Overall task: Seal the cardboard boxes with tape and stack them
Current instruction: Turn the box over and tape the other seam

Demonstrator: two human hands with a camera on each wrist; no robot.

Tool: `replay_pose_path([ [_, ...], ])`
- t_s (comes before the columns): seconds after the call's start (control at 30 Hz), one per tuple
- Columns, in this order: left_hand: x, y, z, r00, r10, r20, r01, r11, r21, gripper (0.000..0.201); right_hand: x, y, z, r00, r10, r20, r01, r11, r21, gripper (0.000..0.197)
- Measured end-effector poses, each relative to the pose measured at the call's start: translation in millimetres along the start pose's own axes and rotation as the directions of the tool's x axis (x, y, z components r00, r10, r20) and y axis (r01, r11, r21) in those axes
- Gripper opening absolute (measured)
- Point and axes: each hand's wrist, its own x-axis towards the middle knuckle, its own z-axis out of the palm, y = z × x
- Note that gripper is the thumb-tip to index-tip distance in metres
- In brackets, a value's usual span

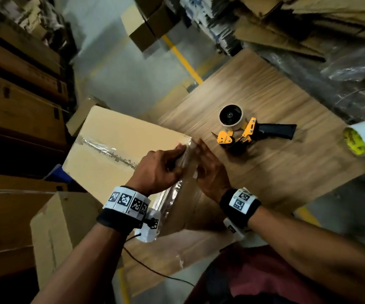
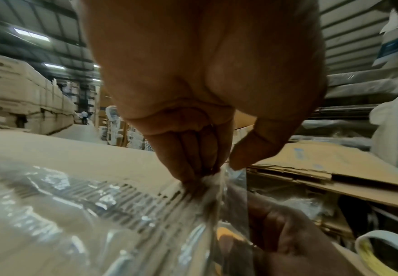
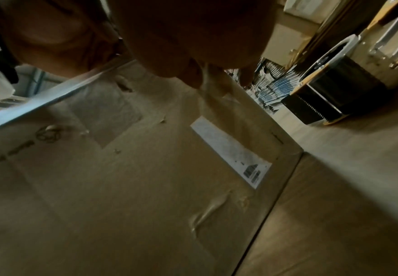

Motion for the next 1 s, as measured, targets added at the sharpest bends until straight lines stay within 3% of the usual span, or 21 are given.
replay_pose_path([
  [0.17, 0.4, -14.7, 1.6, 0.994, 0.105, 0.009, -0.105, 0.991, 0.085, 0.080, -20.7, -5.4, -1.0, 0.997, 0.021, 0.078, -0.003, 0.975, -0.224, 0.080],
  [0.27, 2.9, -16.7, 1.2, 0.989, 0.145, -0.012, -0.142, 0.979, 0.144, 0.081, -21.8, -10.0, -12.0, 1.000, 0.002, 0.015, 0.001, 0.973, -0.230, 0.065],
  [0.37, 3.3, -18.4, 0.9, 0.986, 0.168, -0.011, -0.163, 0.971, 0.177, 0.082, -18.7, -11.7, -4.2, 0.988, 0.131, -0.084, -0.142, 0.978, -0.150, 0.074],
  [0.5, -0.6, -18.5, 4.0, 0.989, 0.148, -0.026, -0.141, 0.976, 0.167, 0.081, -29.0, -10.8, 28.1, 0.991, 0.133, -0.004, -0.133, 0.989, -0.061, 0.065],
  [0.57, -4.5, -17.4, 6.3, 0.990, 0.139, -0.031, -0.132, 0.979, 0.156, 0.081, -29.7, -7.1, 21.0, 0.995, 0.098, -0.004, -0.098, 0.992, -0.083, 0.064],
  [0.63, -7.1, -16.6, 8.6, 0.990, 0.134, -0.038, -0.127, 0.982, 0.140, 0.079, -19.7, -10.5, 2.6, 0.990, 0.140, -0.017, -0.141, 0.986, -0.086, 0.059],
  [0.73, -5.3, -16.8, 12.1, 0.991, 0.120, -0.052, -0.110, 0.981, 0.160, 0.079, 12.3, -31.8, -27.6, 0.920, 0.378, -0.105, -0.370, 0.924, 0.094, 0.049],
  [0.8, -3.6, -19.3, 13.9, 0.990, 0.128, -0.064, -0.117, 0.982, 0.150, 0.084, 36.2, -44.7, -38.8, 0.878, 0.474, -0.063, -0.450, 0.863, 0.231, 0.051],
  [0.93, -1.8, -27.3, 13.8, 0.985, 0.152, -0.078, -0.144, 0.985, 0.097, 0.082, 66.0, -38.4, -35.0, 0.868, 0.491, 0.069, -0.484, 0.809, 0.334, 0.029],
  [1.0, 1.1, -32.6, 14.1, 0.984, 0.146, -0.099, -0.144, 0.989, 0.028, 0.072, 68.7, -24.7, -32.8, 0.868, 0.490, 0.086, -0.479, 0.778, 0.405, 0.029],
])
